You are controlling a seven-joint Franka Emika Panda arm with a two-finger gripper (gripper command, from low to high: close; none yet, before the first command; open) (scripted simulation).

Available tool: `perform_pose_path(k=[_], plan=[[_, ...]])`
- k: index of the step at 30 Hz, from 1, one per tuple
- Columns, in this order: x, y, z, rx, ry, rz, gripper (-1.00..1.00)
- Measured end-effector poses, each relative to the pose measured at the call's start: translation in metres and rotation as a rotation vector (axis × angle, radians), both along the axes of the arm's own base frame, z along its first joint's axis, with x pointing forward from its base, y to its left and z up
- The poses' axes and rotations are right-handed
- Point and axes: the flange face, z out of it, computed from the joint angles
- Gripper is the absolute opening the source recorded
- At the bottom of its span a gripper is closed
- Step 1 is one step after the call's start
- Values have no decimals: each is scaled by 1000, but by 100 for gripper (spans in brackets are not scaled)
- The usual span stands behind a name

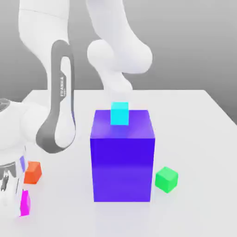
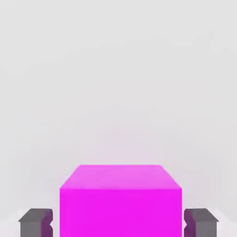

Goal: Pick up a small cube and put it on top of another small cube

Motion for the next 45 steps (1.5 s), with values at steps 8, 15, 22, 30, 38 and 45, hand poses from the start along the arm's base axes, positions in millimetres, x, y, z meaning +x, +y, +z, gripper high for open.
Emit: perform_pose_path(k=[8,15,22,30,38,45], plan=[[-3,-2,50,5,1,-3,-100],[36,72,83,99,-63,265,-100],[69,178,115,175,-128,592,-100],[69,325,144,251,-167,975,-100],[7,465,147,282,-102,1200,-100],[-21,465,133,223,-24,937,-100]])
